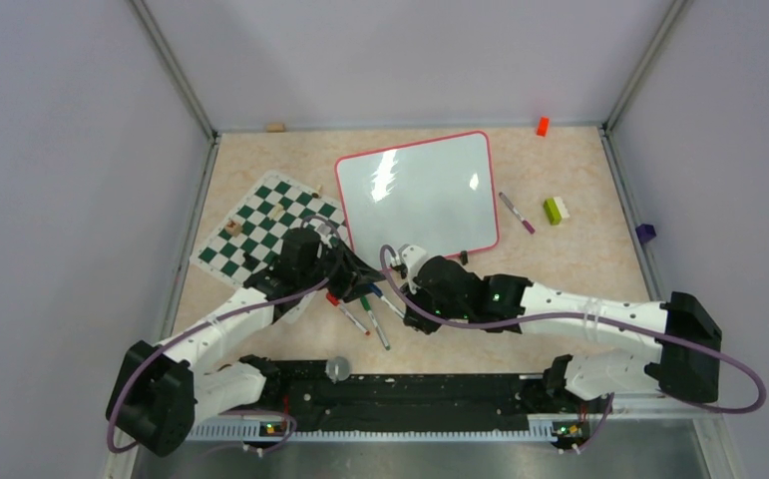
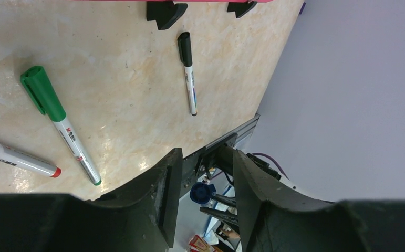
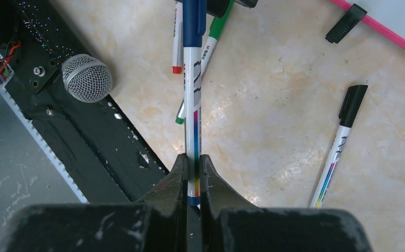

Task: Write a sentence on the whiteboard
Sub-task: Open the whiteboard marker at the center of the board.

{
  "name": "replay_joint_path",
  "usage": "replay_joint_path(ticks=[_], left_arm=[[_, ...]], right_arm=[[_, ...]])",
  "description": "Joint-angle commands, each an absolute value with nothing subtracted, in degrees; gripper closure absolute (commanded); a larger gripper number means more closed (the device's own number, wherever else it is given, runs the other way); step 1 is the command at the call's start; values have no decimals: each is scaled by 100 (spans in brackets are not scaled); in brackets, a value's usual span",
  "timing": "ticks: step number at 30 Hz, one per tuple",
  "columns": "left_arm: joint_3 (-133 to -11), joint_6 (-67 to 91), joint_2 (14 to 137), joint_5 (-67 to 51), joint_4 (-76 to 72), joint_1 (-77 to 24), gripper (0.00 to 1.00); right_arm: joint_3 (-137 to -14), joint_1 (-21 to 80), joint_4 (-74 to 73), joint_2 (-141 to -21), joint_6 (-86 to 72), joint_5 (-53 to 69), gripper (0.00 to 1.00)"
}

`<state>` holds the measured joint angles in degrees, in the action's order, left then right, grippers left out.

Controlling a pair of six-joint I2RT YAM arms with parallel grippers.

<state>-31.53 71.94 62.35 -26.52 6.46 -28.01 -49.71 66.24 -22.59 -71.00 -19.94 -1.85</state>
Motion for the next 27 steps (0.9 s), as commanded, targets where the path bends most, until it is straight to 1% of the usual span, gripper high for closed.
replay_joint_path(ticks=[1,3,4,9,12,14,15,17,20,23,25,26,27], left_arm=[[-3349,7174,6228,-2697,397,-2839,54],[-3357,7156,6216,-2689,445,-2848,49],[-3368,7142,6215,-2689,482,-2851,49],[-3372,7128,6234,-2726,570,-2856,49],[-3383,7103,6274,-2766,562,-2868,55],[-3389,7086,6293,-2787,546,-2873,65],[-3394,7078,6305,-2801,543,-2874,68],[-3417,7064,6355,-2830,559,-2874,69],[-3456,7034,6423,-2859,603,-2881,65],[-3517,6984,6466,-2866,683,-2889,66],[-3562,6942,6506,-2889,720,-2890,70],[-3576,6925,6532,-2906,722,-2887,76],[-3587,6906,6548,-2915,721,-2886,89]], right_arm=[[-5294,6599,-2206,-7158,-1972,-329,100],[-5296,6520,-2203,-7186,-2030,-281,100],[-5292,6483,-2189,-7198,-2049,-250,100],[-5278,6399,-2070,-7221,-2099,-159,100],[-5306,6379,-2039,-7298,-2116,-119,100],[-5331,6371,-2026,-7338,-2118,-72,100],[-5338,6371,-2003,-7334,-2117,-53,100],[-5339,6367,-1973,-7324,-2118,-22,100],[-5343,6368,-1937,-7322,-2105,-18,100],[-5362,6367,-1925,-7344,-2105,-19,100],[-5381,6361,-1920,-7358,-2102,-20,100],[-5390,6356,-1924,-7372,-2095,-20,100],[-5408,6356,-1924,-7390,-2093,-22,100]])
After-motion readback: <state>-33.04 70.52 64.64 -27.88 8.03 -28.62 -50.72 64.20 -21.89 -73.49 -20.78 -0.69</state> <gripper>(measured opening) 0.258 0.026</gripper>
